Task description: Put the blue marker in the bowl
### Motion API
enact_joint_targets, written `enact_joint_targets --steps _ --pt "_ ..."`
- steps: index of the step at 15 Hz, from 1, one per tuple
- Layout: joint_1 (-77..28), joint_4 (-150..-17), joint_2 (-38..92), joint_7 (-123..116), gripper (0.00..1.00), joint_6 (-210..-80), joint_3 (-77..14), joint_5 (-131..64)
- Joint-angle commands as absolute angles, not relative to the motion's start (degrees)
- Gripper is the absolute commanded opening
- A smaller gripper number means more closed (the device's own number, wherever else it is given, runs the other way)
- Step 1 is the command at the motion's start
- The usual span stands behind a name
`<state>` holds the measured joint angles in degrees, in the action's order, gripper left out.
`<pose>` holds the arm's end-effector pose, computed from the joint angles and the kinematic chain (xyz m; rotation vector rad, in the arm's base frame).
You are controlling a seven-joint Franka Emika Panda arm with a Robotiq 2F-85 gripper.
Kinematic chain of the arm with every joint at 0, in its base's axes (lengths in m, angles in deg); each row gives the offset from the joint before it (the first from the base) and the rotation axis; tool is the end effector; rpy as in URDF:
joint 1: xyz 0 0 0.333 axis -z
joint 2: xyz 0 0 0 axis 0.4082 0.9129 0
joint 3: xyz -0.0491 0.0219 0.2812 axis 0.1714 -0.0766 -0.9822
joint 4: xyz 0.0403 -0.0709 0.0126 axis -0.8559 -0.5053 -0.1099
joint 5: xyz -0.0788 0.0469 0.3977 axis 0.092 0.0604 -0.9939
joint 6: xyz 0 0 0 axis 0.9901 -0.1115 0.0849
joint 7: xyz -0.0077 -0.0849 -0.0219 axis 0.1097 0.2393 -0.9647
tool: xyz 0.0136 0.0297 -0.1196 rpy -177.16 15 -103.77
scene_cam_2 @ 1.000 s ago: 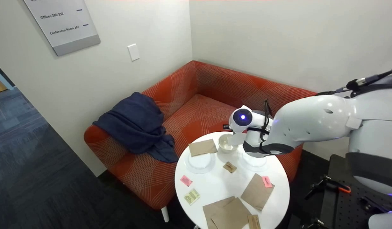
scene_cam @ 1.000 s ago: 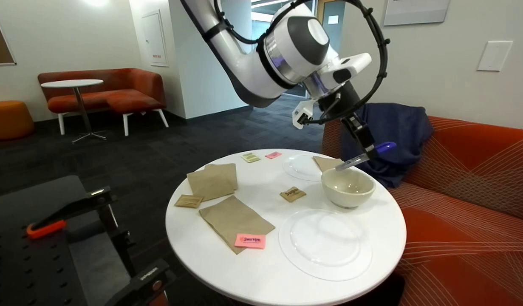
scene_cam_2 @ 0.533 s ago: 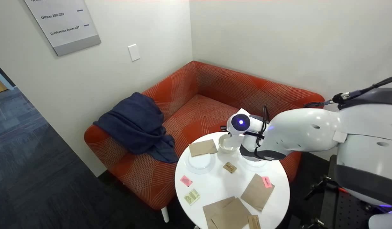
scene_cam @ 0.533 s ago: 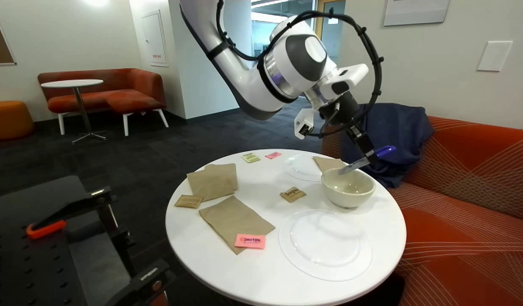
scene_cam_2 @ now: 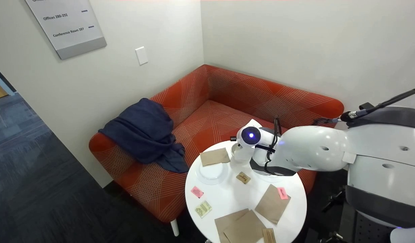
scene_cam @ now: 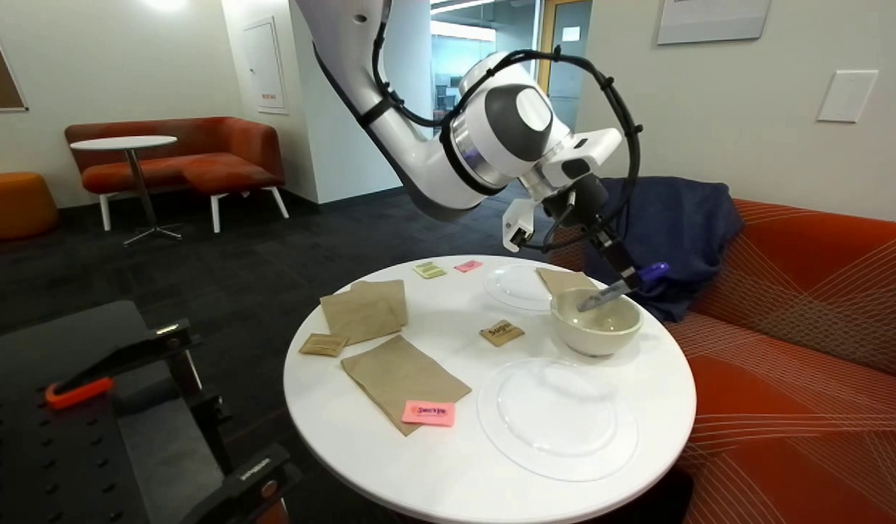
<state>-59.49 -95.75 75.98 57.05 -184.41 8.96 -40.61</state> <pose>0.6387 -0.1012 0.0525 2.3711 -1.1544 0.8304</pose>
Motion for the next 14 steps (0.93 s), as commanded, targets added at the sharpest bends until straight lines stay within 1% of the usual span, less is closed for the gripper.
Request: enact_joint_targets --steps 1,5,6,10,14 --pt "-61.11 -95.34 77.61 57.05 0.67 -185.78 10.71 -42.26" --pt "-62.49 -96.82 76.74 56.85 0.95 -186.42 11.86 -42.64" --pt "-62.68 -97.52 75.75 56.16 1.0 -186.59 11.85 -42.52" --pt "-63.81 -100.7 71.75 53.36 1.0 -187.76 11.93 -42.15" --pt "-62.31 -104.27 64.0 46.58 1.0 -186.7 8.67 -41.29"
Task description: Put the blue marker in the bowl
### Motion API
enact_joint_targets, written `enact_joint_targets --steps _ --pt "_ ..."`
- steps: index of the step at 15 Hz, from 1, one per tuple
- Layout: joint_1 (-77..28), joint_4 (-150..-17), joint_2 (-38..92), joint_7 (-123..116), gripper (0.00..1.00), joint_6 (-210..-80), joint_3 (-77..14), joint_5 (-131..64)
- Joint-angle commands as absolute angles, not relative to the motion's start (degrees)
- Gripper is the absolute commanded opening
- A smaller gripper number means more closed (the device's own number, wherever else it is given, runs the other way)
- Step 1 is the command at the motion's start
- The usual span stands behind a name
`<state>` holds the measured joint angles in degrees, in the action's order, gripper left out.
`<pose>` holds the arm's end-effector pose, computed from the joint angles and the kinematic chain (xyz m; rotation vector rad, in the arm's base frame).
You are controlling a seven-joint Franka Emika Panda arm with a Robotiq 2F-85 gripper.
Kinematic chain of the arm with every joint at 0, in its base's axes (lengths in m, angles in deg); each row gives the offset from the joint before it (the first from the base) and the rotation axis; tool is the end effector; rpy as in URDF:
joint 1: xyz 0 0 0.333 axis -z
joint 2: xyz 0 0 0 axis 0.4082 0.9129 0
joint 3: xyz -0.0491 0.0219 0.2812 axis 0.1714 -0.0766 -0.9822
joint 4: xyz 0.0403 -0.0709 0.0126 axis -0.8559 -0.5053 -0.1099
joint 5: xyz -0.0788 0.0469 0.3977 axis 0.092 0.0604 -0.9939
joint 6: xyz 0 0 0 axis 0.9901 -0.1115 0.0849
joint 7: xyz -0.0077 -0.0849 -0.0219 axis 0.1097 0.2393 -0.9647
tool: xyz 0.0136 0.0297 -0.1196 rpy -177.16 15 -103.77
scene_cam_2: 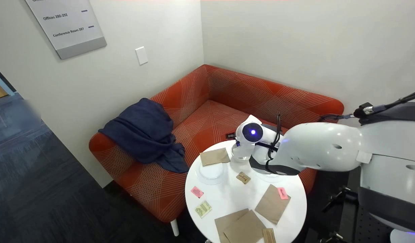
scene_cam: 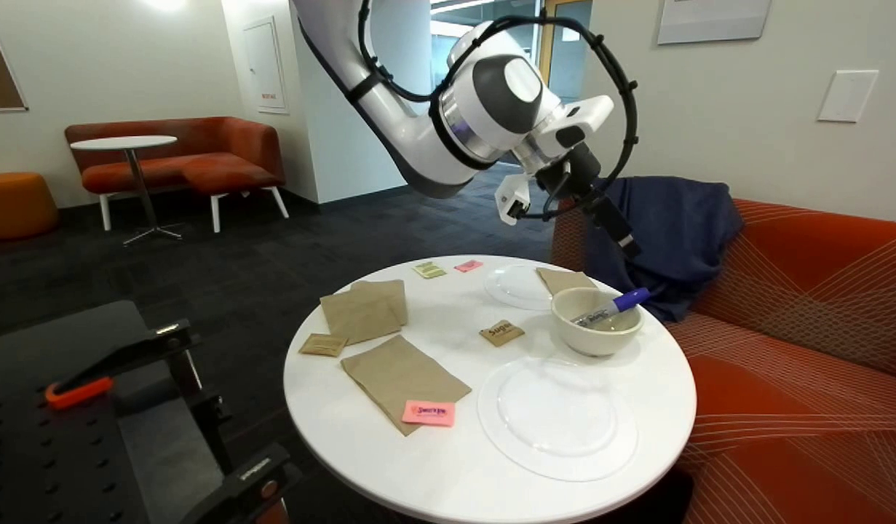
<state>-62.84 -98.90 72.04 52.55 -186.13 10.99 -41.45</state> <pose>0.6430 -0.0844 0.0881 2.4135 -1.0719 0.8856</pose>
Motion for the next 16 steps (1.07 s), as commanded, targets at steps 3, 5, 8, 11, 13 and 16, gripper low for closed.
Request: enact_joint_targets --steps 3,5,8,11,13,16 --pt "-61.12 -107.55 57.4 40.42 1.0 -185.59 6.26 -40.86" --pt "-60.03 -109.64 53.12 36.3 1.0 -184.94 4.35 -40.75" --pt "-57.4 -112.47 46.43 29.67 1.0 -182.63 0.28 -40.37" --pt "-53.93 -114.73 40.7 24.5 1.0 -179.49 -4.31 -40.04" --pt "-49.85 -116.28 36.81 20.6 1.0 -177.91 -9.19 -39.63" --pt "-43.46 -117.9 32.63 15.79 1.0 -174.32 -16.49 -39.9"
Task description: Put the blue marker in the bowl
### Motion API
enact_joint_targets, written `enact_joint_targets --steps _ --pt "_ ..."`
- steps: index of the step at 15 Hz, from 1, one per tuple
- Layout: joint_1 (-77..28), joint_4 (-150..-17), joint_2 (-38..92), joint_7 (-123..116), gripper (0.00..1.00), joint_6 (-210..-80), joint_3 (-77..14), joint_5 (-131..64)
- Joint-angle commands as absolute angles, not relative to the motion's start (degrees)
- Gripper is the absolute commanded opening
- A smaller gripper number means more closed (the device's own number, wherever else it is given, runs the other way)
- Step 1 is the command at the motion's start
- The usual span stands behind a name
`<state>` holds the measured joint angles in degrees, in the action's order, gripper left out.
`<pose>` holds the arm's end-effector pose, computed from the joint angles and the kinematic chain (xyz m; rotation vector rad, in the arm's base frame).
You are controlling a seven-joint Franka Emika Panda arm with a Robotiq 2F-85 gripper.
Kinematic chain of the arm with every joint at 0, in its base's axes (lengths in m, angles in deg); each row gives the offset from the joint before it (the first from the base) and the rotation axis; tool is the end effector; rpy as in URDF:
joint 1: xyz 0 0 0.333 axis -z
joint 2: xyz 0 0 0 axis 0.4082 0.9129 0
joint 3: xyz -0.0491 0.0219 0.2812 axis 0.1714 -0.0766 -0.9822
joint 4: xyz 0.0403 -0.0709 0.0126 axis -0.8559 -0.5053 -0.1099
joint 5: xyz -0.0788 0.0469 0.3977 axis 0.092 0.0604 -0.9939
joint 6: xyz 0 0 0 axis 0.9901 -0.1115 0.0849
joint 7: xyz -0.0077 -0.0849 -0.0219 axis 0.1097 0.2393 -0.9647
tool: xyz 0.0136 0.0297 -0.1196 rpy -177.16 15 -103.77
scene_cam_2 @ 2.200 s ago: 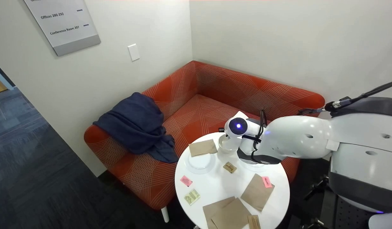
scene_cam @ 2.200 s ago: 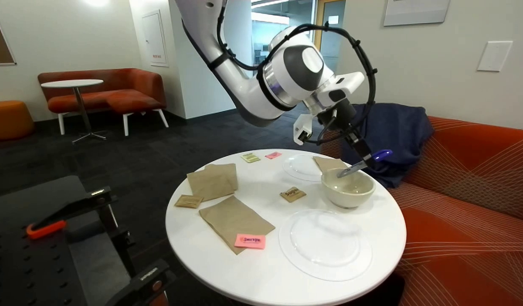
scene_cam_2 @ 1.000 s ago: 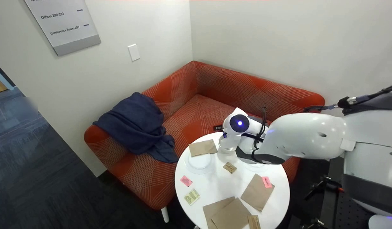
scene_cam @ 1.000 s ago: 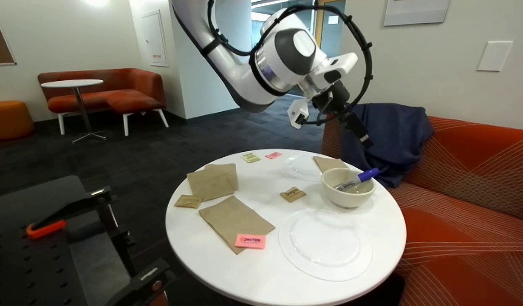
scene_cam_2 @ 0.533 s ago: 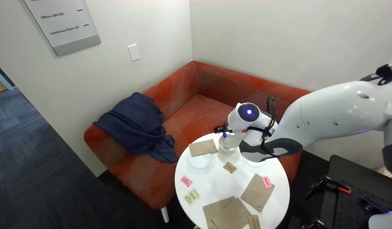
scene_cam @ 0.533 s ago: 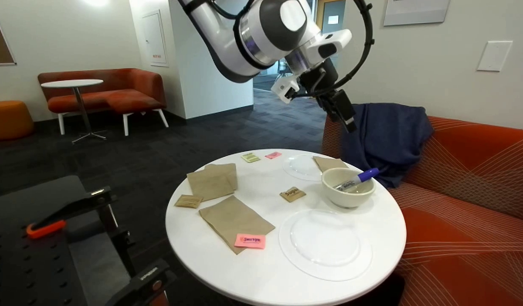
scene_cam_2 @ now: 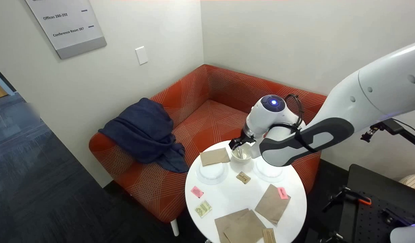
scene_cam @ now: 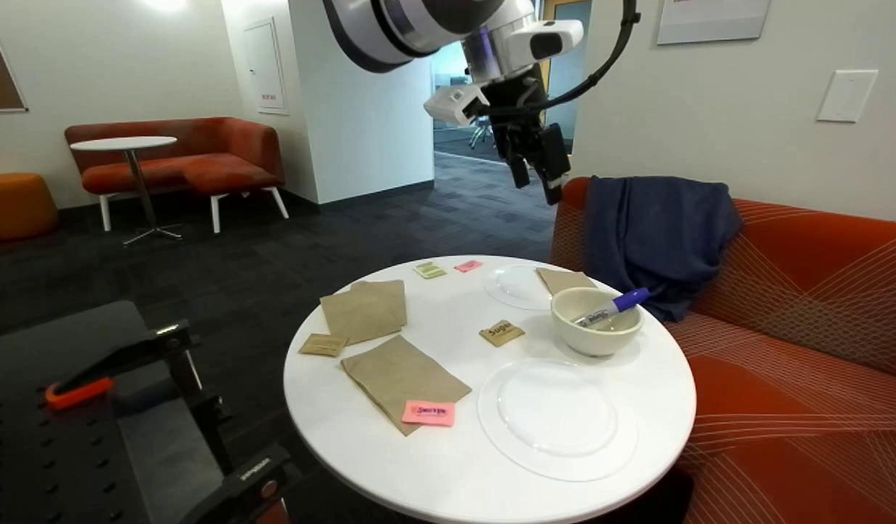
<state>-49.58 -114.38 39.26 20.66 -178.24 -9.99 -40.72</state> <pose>0.5973 -0.0144 0.1664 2.9130 -0.7349 0.5505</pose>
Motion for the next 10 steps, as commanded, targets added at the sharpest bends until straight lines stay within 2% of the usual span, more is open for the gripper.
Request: enact_joint_targets --steps 1,4,10 --pt "-40.77 -118.31 31.38 13.71 1.0 -173.0 -19.47 -40.36" --pt "-35.19 -118.61 29.42 10.0 1.0 -167.84 -25.43 -41.26" --pt "-30.37 -117.96 28.72 7.74 1.0 -161.03 -30.67 -41.06"
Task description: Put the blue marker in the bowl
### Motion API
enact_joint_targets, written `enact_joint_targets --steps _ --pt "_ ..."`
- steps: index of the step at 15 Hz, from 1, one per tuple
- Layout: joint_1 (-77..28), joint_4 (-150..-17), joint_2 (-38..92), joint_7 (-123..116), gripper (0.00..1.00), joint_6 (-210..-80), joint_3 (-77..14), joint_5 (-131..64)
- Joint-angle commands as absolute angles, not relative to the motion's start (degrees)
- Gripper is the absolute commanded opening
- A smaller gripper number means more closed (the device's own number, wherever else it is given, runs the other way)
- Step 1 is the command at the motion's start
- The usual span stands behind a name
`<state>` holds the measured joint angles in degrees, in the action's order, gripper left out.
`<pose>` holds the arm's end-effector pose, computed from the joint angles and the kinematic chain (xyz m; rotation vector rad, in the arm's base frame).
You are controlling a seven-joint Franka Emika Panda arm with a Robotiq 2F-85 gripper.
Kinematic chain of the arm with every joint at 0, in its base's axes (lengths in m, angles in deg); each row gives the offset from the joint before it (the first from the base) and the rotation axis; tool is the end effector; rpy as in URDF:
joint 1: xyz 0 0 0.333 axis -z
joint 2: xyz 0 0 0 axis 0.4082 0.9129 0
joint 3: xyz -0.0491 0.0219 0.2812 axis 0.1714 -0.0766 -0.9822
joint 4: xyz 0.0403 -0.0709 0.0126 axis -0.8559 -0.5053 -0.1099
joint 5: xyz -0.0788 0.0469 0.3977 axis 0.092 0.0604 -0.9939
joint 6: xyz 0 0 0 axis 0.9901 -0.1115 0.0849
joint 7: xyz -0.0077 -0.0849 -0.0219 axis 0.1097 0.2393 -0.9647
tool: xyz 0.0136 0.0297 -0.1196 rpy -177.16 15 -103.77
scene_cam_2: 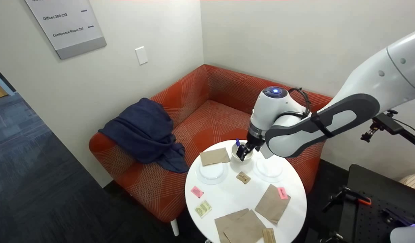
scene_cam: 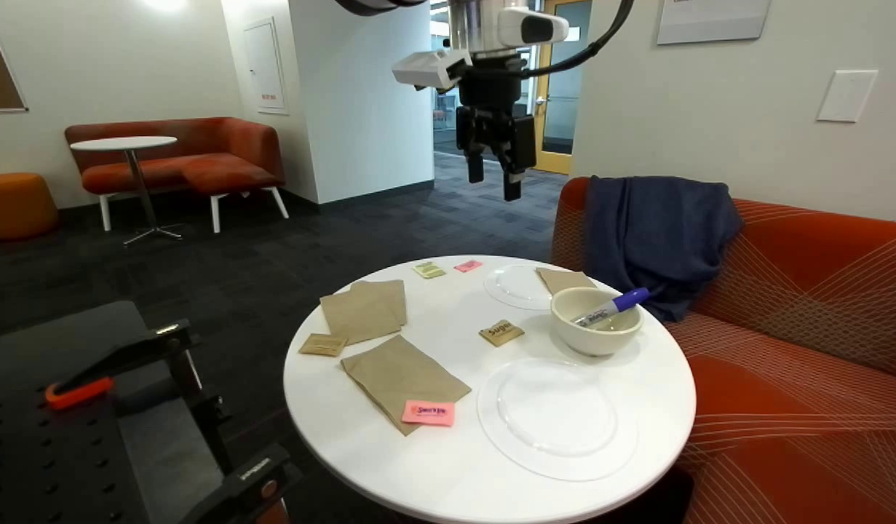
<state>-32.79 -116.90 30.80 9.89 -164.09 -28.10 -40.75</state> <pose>0.5715 0.0054 0.1795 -3.0744 0.5428 -0.2153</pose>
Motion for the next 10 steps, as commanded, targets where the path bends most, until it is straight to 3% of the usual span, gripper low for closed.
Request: enact_joint_targets --steps 1,10 --pt "-30.21 -117.87 28.91 7.8 1.0 -160.63 -31.12 -40.97" --pt "-30.38 -116.83 30.7 9.97 1.0 -162.17 -31.13 -40.11"
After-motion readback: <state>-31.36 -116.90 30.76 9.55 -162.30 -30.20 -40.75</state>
